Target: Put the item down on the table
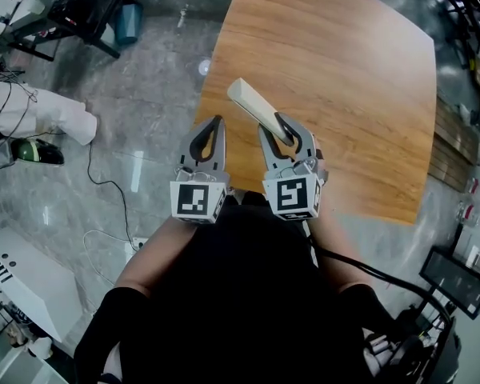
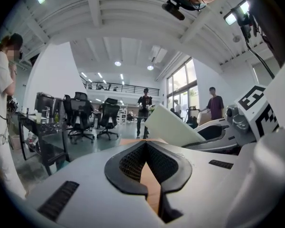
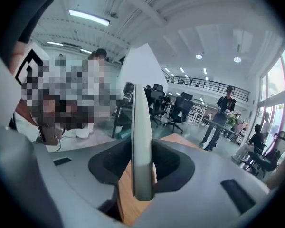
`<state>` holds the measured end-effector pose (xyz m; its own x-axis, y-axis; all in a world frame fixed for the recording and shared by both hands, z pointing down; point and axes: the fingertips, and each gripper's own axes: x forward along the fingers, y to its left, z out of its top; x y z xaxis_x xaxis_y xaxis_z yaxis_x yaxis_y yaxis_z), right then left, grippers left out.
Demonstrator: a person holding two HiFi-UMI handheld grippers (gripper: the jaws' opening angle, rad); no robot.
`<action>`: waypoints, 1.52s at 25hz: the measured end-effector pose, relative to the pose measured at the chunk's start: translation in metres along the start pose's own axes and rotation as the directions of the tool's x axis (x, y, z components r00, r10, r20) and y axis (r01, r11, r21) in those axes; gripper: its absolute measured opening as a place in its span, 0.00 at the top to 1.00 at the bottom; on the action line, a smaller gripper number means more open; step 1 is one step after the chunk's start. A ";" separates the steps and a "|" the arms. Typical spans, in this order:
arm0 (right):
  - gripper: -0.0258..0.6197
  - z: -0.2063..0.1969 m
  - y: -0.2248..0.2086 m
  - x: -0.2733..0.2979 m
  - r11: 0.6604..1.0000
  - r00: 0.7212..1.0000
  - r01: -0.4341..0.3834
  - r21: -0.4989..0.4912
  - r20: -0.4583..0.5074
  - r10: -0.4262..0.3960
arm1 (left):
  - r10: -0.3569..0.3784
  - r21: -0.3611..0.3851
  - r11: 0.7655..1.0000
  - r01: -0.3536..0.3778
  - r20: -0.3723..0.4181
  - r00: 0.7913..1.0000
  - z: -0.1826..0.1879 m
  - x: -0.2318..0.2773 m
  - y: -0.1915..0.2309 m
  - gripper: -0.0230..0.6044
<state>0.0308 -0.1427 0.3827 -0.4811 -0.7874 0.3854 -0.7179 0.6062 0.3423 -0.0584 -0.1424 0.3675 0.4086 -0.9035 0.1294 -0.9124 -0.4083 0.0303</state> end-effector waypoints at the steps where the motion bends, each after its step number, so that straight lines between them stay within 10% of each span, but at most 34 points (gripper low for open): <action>1: 0.74 0.007 -0.002 -0.007 1.000 1.000 0.009 0.004 0.020 -0.009 | -0.005 0.003 1.000 0.005 0.006 1.000 0.004 0.000 -0.004 0.96; 17: 0.74 0.032 -0.009 -0.035 0.998 0.993 0.037 0.059 0.106 -0.043 | -0.027 0.023 0.999 0.027 0.010 1.000 0.012 -0.001 -0.015 0.96; 28: 0.74 -0.053 -0.003 0.041 0.995 0.995 -0.024 0.095 -0.094 0.032 | -0.019 -0.020 1.000 0.017 -0.060 0.998 -0.025 0.030 -0.010 0.96; 38: 0.74 -0.166 0.024 0.121 0.991 0.928 -0.127 -0.041 -0.359 0.104 | 0.010 -0.047 0.999 -0.016 -0.131 0.991 -0.059 0.045 0.010 0.96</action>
<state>0.0387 -0.2043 0.5800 -0.3403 -0.6273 0.7005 -0.6296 0.7053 0.3258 -0.0510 -0.1796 0.4322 0.3926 -0.8826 0.2587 -0.9191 -0.3869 0.0750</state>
